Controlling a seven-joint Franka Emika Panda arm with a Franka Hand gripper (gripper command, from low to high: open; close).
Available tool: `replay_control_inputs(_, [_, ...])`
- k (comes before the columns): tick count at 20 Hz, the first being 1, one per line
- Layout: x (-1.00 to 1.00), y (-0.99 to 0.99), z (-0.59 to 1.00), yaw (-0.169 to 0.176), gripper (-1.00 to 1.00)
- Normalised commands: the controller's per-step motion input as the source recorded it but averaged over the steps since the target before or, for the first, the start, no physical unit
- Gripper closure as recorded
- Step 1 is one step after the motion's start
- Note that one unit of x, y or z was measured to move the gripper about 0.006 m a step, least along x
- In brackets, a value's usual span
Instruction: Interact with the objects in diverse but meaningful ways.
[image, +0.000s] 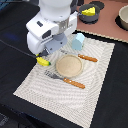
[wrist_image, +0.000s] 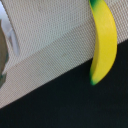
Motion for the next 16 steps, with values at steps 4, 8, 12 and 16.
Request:
replay_control_inputs(4, [-0.62,-0.11,-0.30,0.042,-1.00])
replay_control_inputs(8, [-0.64,-0.07,-0.29,0.075,-1.00])
replay_control_inputs(12, [-0.68,-0.02,-0.35,0.064,-1.00])
replay_control_inputs(16, [-0.68,0.00,-0.38,0.078,-1.00])
